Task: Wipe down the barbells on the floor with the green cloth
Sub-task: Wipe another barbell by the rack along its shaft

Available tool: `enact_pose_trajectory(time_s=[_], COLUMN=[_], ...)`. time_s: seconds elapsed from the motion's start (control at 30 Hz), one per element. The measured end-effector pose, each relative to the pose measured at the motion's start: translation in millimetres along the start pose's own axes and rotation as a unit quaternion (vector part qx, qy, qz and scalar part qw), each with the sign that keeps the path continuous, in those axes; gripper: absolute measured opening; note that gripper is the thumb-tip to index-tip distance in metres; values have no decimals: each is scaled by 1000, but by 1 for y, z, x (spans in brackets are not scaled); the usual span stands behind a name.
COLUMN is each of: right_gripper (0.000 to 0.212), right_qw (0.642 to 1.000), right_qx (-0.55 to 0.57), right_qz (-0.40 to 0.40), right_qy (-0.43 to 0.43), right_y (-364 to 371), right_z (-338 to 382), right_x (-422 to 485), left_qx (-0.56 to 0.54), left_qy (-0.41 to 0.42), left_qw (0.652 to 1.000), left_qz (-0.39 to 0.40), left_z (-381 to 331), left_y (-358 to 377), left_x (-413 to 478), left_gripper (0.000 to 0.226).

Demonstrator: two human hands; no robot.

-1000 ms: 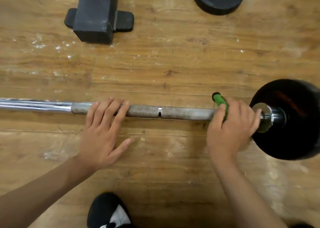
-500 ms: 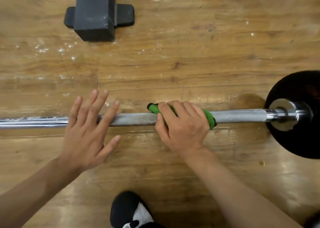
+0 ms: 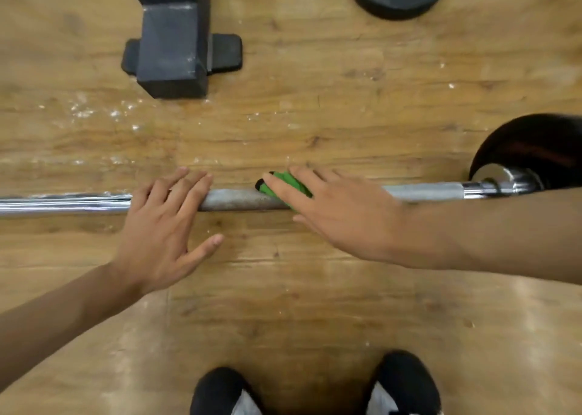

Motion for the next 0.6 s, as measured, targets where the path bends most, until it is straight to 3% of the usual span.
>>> enact_pose_trajectory(time_s=[0.2, 0.33, 0.5, 0.6], right_gripper=[55, 52, 47, 50], right_qw=[989, 984, 975, 976], right_qx=[37, 62, 63, 35], right_qz=[-101, -95, -164, -189], right_qy=[101, 136, 137, 98], right_y=[-7, -1, -2, 0], right_z=[0, 0, -12, -16], right_x=[23, 28, 30, 23], left_qx=[-2, -10, -14, 47], left_qy=[0, 26, 98, 155], left_qw=[997, 993, 987, 980], left_qz=[78, 114, 129, 118], left_z=[13, 20, 45, 61], left_y=[-19, -27, -26, -27], left_x=[7, 1, -11, -16], left_gripper=[85, 82, 77, 79])
Point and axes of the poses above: each hand's wrist, its own x-axis towards the middle knuckle, its own y-axis out of the palm, z = x × y, the point moved 7 cm from there along x, towards the middle knuckle, and after that the axes turned 2 degrees about y, right-handed, at the moved point
